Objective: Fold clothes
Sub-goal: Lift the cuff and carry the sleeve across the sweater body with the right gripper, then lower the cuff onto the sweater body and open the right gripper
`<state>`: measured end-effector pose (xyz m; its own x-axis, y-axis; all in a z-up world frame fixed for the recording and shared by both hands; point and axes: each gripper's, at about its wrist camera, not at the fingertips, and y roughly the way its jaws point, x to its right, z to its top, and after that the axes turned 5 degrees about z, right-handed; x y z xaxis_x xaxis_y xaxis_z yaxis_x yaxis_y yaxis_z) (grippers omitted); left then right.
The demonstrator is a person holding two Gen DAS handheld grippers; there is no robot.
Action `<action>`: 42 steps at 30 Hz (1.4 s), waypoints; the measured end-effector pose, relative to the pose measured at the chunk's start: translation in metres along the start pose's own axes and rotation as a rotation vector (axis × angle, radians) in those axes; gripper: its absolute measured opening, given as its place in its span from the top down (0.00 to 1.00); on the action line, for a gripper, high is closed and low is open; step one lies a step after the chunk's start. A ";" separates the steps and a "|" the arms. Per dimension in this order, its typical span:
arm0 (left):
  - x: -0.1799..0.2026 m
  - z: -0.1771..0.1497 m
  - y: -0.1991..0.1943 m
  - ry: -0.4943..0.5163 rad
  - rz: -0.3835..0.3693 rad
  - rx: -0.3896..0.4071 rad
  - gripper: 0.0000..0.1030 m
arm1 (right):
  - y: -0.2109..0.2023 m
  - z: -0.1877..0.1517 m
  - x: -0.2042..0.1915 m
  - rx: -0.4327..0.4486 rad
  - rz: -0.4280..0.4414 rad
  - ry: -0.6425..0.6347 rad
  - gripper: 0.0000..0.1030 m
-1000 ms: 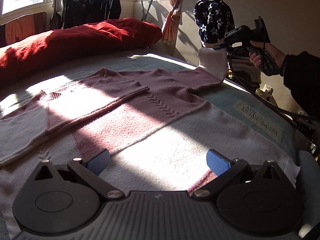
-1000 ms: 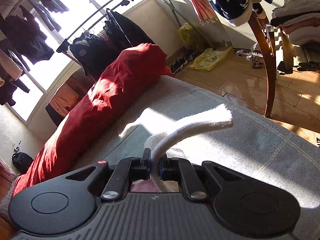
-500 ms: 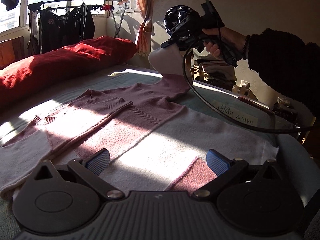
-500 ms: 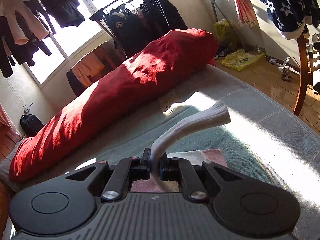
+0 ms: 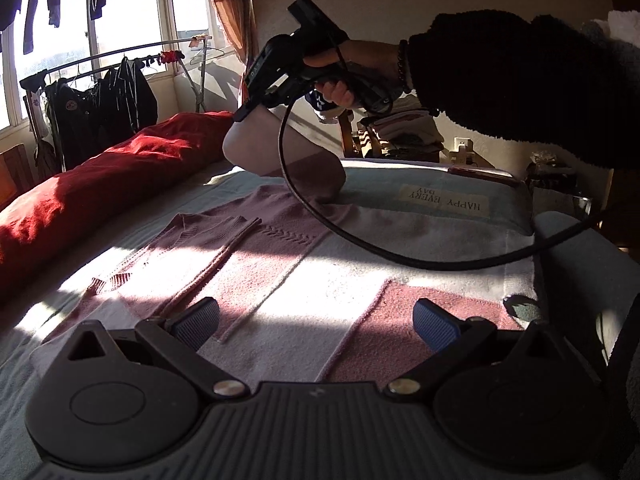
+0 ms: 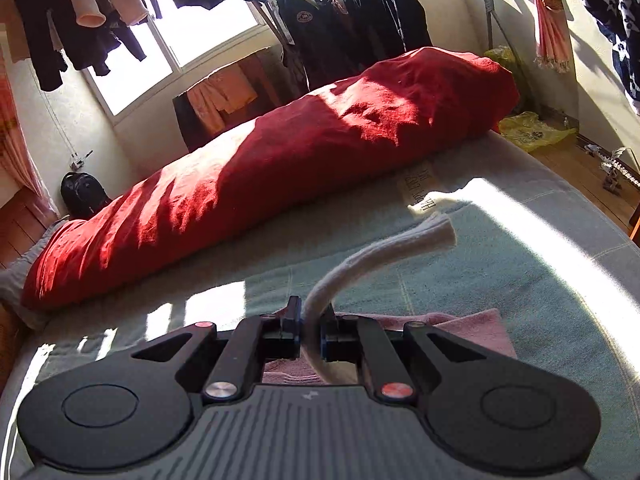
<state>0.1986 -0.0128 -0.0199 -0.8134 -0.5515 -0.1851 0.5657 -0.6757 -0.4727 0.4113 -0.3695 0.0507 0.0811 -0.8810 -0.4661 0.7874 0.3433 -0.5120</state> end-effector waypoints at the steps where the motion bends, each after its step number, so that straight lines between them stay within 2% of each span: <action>1: -0.001 -0.001 -0.003 0.005 -0.004 0.007 0.01 | 0.004 0.000 -0.005 -0.003 0.006 -0.006 0.91; 9: -0.027 -0.022 -0.010 -0.003 0.127 -0.072 0.01 | 0.032 -0.003 -0.048 -0.043 0.047 -0.075 0.91; 12: -0.037 -0.029 -0.010 -0.022 0.153 -0.099 0.01 | 0.044 -0.007 -0.065 -0.063 0.056 -0.110 0.91; 15: -0.038 -0.034 -0.010 0.006 0.189 -0.131 0.01 | 0.055 -0.012 -0.078 -0.080 0.068 -0.132 0.91; 22: -0.036 -0.039 -0.006 0.035 0.141 -0.157 0.01 | 0.080 -0.030 -0.109 -0.122 0.093 -0.220 0.91; 34: -0.047 -0.048 -0.005 -0.013 0.169 -0.182 0.01 | 0.126 -0.078 -0.150 -0.240 0.090 -0.395 0.89; 42: -0.047 -0.049 0.000 -0.006 0.168 -0.198 0.01 | 0.140 -0.107 -0.171 -0.273 0.082 -0.497 0.89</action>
<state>0.2303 0.0371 -0.0534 -0.7089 -0.6513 -0.2705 0.6548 -0.4655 -0.5954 0.4425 -0.1359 -0.0182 0.4647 -0.8726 -0.1502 0.5855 0.4301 -0.6872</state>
